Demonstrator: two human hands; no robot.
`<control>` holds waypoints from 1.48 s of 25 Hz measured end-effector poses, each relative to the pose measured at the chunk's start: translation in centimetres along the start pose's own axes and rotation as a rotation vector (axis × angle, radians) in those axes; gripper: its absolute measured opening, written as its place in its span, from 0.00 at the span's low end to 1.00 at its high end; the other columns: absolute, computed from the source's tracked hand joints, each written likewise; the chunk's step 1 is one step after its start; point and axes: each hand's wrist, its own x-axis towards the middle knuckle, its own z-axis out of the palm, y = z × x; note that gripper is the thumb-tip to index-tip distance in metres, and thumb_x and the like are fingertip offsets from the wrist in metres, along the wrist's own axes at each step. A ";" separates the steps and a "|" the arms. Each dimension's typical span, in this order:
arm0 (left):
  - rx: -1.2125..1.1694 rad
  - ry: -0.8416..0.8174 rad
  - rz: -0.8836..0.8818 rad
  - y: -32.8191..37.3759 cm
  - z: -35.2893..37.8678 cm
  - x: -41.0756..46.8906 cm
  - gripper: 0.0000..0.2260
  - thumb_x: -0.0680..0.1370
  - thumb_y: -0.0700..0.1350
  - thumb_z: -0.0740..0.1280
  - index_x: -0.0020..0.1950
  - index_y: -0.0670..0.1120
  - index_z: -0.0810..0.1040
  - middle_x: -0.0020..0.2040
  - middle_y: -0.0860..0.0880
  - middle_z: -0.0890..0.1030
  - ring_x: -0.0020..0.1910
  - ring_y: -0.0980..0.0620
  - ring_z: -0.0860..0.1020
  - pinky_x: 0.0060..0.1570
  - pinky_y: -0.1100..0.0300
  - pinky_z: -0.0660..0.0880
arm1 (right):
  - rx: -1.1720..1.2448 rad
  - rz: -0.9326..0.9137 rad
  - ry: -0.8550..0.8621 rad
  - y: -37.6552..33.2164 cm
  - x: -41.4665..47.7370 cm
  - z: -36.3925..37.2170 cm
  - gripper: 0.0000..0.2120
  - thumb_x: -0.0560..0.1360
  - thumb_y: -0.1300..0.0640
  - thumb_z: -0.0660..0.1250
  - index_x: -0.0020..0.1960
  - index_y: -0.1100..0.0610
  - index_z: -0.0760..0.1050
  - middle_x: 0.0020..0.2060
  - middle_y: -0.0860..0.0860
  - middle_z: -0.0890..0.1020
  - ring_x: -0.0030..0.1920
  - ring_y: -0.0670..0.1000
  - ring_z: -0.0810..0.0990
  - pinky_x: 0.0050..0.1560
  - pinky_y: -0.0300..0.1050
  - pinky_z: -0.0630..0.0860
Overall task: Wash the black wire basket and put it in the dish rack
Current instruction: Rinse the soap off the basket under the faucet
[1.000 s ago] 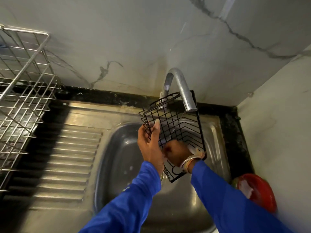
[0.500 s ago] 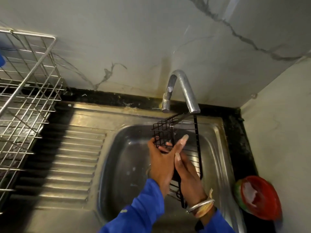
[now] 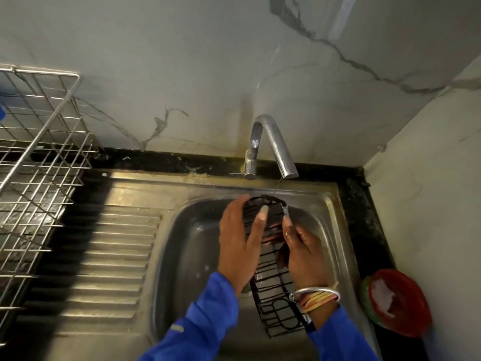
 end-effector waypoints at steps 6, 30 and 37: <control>0.272 -0.444 0.049 3.4 -1.9 6.2 0.18 0.84 0.59 0.58 0.58 0.48 0.80 0.52 0.51 0.82 0.51 0.57 0.80 0.51 0.67 0.75 | 0.019 -0.087 -0.006 -0.4 -0.3 0.4 0.18 0.80 0.48 0.58 0.44 0.57 0.81 0.37 0.51 0.85 0.39 0.47 0.83 0.40 0.34 0.77; 0.660 -0.568 0.151 6.4 2.7 9.0 0.20 0.87 0.53 0.52 0.76 0.49 0.69 0.74 0.45 0.72 0.75 0.42 0.66 0.74 0.43 0.61 | 0.052 0.095 0.098 -3.3 1.2 0.2 0.13 0.81 0.56 0.58 0.47 0.62 0.77 0.37 0.59 0.83 0.38 0.56 0.84 0.45 0.53 0.82; 0.625 -0.563 -0.022 8.6 1.6 10.0 0.22 0.88 0.52 0.51 0.76 0.40 0.67 0.74 0.39 0.71 0.73 0.38 0.69 0.72 0.48 0.65 | 0.034 0.004 0.099 -3.2 0.2 0.8 0.15 0.82 0.53 0.58 0.45 0.57 0.79 0.36 0.49 0.84 0.36 0.45 0.83 0.37 0.43 0.79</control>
